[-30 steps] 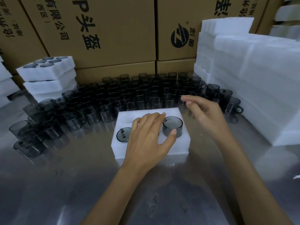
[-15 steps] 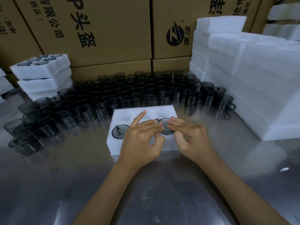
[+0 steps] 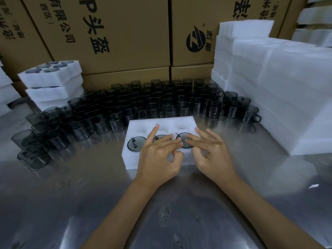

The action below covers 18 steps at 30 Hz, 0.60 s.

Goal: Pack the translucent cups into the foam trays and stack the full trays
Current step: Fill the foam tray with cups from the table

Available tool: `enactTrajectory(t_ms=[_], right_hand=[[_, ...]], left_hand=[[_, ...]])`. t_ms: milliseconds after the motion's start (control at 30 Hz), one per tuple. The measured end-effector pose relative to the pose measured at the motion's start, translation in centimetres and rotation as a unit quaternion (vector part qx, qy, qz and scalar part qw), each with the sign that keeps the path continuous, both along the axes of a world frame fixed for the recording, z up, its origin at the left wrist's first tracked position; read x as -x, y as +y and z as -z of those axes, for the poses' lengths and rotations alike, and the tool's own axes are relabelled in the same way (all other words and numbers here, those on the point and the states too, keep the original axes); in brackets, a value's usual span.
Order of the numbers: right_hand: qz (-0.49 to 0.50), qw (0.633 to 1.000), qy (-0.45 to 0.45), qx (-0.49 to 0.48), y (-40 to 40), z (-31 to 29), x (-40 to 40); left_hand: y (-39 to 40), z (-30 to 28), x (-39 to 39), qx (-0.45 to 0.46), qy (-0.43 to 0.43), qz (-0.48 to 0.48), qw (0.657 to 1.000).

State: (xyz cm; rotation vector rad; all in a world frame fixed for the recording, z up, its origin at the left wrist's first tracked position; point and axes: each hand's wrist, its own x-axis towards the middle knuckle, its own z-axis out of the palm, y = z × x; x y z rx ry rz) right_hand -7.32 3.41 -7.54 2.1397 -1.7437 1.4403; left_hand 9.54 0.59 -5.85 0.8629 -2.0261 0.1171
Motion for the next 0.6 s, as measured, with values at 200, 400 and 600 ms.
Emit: enactTrajectory(t_ms=[200, 400, 600], right_hand=[[-0.001, 0.999, 0.011, -0.035, 0.6, 0.1, 0.4], [0.044, 0.997, 0.056, -0.030, 1.1, -0.3, -0.3], [0.020, 0.996, 0.080, -0.017, 1.6, -0.2, 0.0]], left_hand=[[0.1, 0.2, -0.2, -0.002, -0.013, 0.001, 1.000], [0.4, 0.4, -0.2, 0.002, -0.022, -0.007, 1.000], [1.4, 0.6, -0.4, -0.040, -0.041, -0.002, 0.998]])
